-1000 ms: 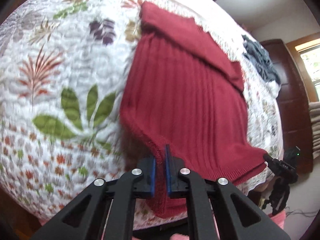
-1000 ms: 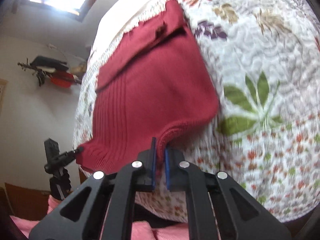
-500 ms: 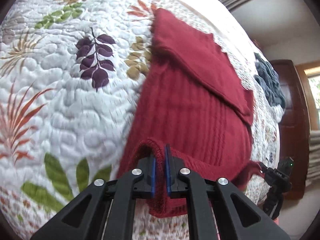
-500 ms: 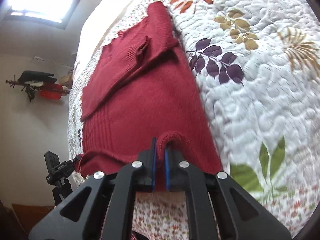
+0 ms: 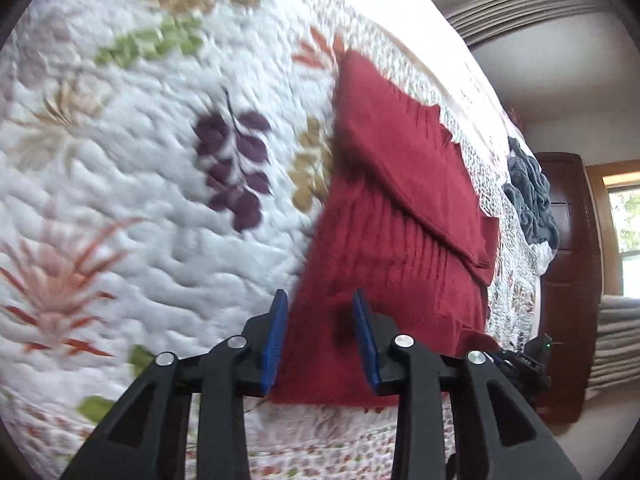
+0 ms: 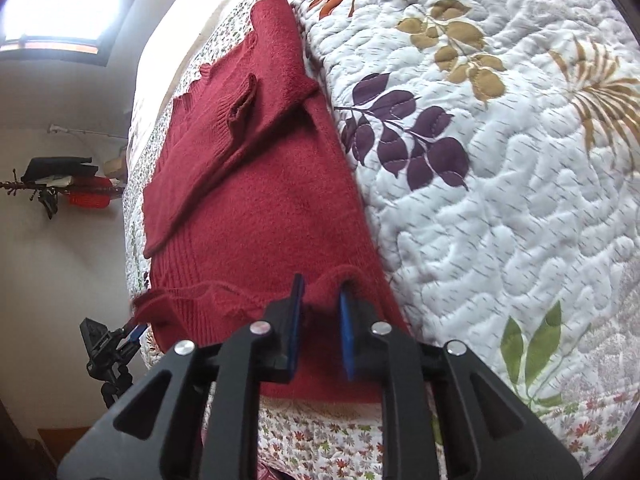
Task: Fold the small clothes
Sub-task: 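Lay the hem over the folded sleeves with both grippers and release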
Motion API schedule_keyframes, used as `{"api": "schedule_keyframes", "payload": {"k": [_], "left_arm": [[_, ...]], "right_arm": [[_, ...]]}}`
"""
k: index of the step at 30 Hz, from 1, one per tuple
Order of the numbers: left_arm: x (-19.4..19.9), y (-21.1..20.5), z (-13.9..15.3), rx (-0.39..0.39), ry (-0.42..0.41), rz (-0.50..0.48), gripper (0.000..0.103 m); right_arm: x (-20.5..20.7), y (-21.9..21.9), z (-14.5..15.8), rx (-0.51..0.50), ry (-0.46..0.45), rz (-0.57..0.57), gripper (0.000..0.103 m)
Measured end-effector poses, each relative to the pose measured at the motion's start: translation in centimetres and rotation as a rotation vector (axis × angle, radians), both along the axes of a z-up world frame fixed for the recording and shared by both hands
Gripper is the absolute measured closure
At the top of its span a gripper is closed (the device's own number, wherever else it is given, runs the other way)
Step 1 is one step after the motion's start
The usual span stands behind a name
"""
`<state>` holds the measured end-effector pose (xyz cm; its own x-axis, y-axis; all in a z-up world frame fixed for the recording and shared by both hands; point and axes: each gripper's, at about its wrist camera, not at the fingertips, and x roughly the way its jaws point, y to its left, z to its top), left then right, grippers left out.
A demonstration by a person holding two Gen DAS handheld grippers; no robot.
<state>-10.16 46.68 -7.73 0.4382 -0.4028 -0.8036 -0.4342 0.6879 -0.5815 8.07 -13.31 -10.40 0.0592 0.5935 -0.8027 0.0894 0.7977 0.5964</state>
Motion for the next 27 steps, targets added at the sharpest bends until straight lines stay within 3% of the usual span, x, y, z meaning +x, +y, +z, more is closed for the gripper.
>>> {"api": "schedule_keyframes", "payload": {"k": [1,2,3,11,19,20,23,27], "left_arm": [[-0.3,0.1,0.6,0.033,-0.01,-0.013,0.069],[-0.4,0.1,1.0,0.06,-0.016,-0.028,0.068],[-0.4,-0.1,1.4,0.087,-0.021,-0.053,0.066],[2.5,-5.6,2.0,0.253,-0.059,-0.27,0.056],[6.8,-9.1,-0.5,0.421,0.006,-0.39,0.053],[7.0,-9.3,-0.8,0.421,0.011,-0.397,0.057],[7.1,-9.7,-1.3,0.417,0.02,-0.41,0.092],[5.7,-9.7,0.0,0.383,-0.041,-0.396,0.095]], "right_arm": [[-0.3,-0.4,0.2,-0.005,-0.007,-0.009,0.076],[-0.4,-0.8,0.6,-0.038,-0.024,-0.025,0.056],[-0.5,-1.2,1.1,-0.075,-0.047,-0.038,0.048],[-1.5,-1.9,4.4,-0.101,-0.161,-0.007,0.048],[-3.0,1.3,5.6,-0.205,-0.234,0.118,0.047],[-3.1,1.7,5.6,-0.218,-0.24,0.136,0.047],[-3.2,2.9,5.5,-0.25,-0.257,0.182,0.047],[-3.1,3.8,5.3,-0.277,-0.282,0.237,0.047]]}}
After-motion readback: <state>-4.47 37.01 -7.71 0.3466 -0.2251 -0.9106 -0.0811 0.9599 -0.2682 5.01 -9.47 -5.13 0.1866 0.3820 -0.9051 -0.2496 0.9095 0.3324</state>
